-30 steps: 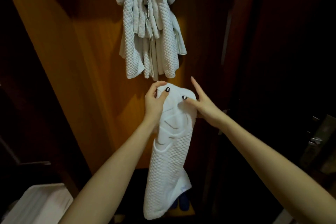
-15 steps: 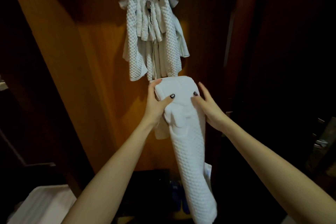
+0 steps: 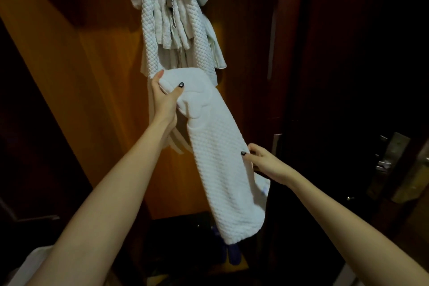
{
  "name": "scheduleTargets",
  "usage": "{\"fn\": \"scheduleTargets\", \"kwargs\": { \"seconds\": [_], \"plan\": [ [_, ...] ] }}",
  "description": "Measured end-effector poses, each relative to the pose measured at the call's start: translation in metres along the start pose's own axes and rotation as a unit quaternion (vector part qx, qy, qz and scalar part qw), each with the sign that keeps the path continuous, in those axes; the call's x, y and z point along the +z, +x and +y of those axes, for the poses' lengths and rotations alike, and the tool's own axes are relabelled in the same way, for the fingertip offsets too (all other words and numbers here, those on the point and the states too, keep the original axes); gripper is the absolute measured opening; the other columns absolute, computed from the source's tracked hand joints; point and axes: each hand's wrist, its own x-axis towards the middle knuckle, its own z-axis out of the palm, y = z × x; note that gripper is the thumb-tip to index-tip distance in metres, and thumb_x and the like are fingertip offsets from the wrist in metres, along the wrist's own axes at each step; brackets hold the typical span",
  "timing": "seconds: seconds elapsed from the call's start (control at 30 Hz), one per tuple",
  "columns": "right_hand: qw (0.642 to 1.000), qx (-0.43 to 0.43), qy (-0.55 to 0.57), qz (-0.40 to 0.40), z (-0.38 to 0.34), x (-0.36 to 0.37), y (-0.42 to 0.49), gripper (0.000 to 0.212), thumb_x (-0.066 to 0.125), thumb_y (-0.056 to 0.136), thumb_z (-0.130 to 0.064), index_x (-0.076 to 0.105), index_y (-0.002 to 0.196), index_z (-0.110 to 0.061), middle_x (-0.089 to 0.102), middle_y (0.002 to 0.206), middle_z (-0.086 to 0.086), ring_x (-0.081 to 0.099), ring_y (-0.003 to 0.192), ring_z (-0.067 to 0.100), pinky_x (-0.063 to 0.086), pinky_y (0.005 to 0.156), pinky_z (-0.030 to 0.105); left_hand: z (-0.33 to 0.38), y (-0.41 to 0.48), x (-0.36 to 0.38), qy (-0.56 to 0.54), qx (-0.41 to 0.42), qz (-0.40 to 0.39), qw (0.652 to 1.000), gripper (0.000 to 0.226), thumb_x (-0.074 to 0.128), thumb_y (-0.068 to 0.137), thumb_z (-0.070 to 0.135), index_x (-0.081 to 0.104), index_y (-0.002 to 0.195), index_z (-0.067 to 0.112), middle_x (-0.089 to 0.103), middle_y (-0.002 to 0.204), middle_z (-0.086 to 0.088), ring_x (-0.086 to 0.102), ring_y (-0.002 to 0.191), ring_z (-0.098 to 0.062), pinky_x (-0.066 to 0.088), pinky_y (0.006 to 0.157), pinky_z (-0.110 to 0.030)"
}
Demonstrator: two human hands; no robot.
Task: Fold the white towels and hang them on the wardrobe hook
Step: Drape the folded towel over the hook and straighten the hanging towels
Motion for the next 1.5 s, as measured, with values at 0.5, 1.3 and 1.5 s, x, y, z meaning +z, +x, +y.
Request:
{"fn": "scheduleTargets", "kwargs": {
  "seconds": [0.5,1.3,1.5],
  "plan": [
    [0.943,0.152,0.292,0.056,0.066,0.084,-0.008,0.079,0.057,0.092,-0.048,0.004,0.151,-0.044,0.047,0.145,0.004,0.057,0.121,0.026,0.046,0.091,0.042,0.062,0.024,0.036,-0.169,-0.033,0.011,0.985,0.061,0.054,0.089,-0.01,0.031,0.14,0.013,0.049,0.13,-0.011,0.057,0.112,-0.027,0.051,0.094,-0.041],
    [0.8,0.242,0.504,0.219,0.073,0.05,0.001,0.034,0.031,0.1,0.003,0.05,0.129,0.005,0.06,0.108,0.018,0.062,0.107,0.036,0.054,0.092,0.042,0.062,0.027,-0.014,-0.116,-0.058,0.062,0.99,0.056,0.05,0.089,-0.011,0.035,0.132,0.022,0.047,0.137,-0.012,0.058,0.113,-0.026,0.054,0.091,-0.042],
    [0.972,0.007,0.135,0.193,0.017,0.055,0.01,0.042,0.047,0.101,-0.029,0.045,0.142,-0.019,0.051,0.141,0.002,0.052,0.122,0.012,0.044,0.1,0.026,0.058,0.019,-0.004,-0.07,-0.039,-0.033,0.996,0.06,0.054,0.089,-0.007,0.03,0.139,0.015,0.047,0.135,-0.012,0.057,0.115,-0.024,0.051,0.095,-0.041]
  ]
}}
